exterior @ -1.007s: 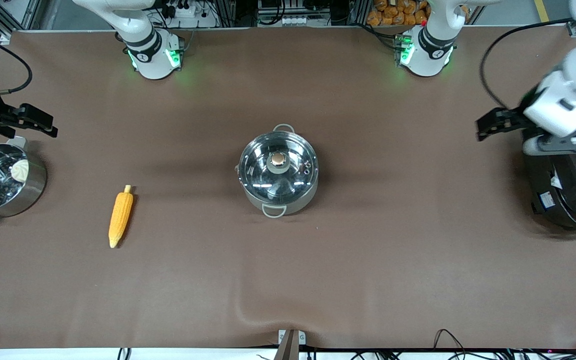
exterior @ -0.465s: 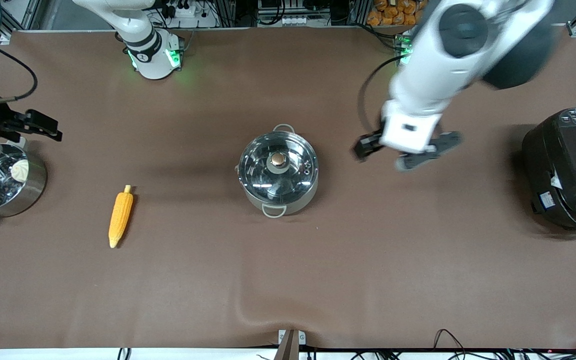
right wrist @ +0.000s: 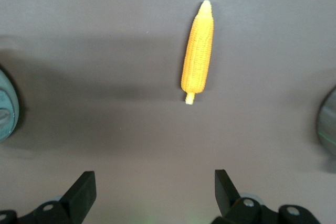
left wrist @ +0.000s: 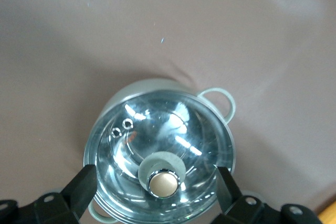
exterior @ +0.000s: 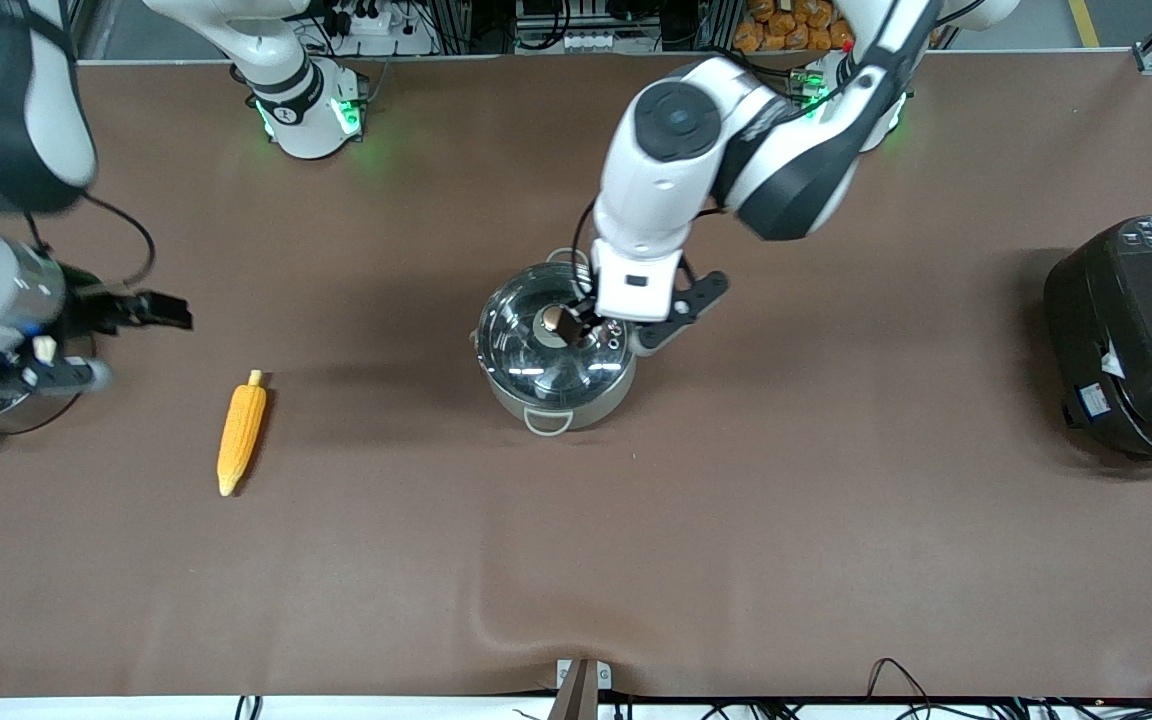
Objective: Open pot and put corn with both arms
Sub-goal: 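Reach the left gripper to the lid knob while the right gripper reaches the corn, then grasp the lid knob with the left gripper while the right gripper grasps the corn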
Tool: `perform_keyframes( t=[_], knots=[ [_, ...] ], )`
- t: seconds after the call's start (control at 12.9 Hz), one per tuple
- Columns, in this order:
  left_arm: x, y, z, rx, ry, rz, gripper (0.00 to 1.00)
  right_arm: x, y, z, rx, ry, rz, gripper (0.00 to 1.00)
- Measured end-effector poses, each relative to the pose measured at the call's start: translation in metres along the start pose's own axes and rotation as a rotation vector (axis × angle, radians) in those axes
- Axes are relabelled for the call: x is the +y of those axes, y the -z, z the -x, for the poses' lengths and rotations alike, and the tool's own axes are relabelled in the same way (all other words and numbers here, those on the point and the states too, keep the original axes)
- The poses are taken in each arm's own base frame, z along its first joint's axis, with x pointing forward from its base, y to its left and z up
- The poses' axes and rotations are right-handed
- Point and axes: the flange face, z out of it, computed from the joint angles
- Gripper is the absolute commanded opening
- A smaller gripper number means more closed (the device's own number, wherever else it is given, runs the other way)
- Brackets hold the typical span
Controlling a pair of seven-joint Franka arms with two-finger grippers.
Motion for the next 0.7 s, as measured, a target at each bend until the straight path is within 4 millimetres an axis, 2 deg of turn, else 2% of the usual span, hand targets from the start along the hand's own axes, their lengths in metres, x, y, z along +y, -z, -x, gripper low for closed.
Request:
perform_keyframes(
  t=[0.15, 0.39, 0.54, 0.7],
  knots=[
    [0.003, -0.029, 0.016, 0.008, -0.031, -0.039, 0.99, 0.004, -0.029, -0.031, 0.023, -0.005, -0.004, 1.0],
    [0.007, -0.064, 0.028, 0.005, -0.052, -0.077, 0.98, 0.015, -0.083, -0.065, 0.032, 0.004, 0.063, 1.0],
    [0.009, -0.083, 0.035, 0.023, -0.061, -0.092, 0.96, 0.027, -0.132, -0.078, 0.048, -0.004, 0.073, 1.0],
    [0.012, -0.094, 0.046, 0.039, -0.079, -0.096, 0.89, 0.043, -0.171, -0.082, 0.09, -0.02, 0.072, 1.0]
  ],
)
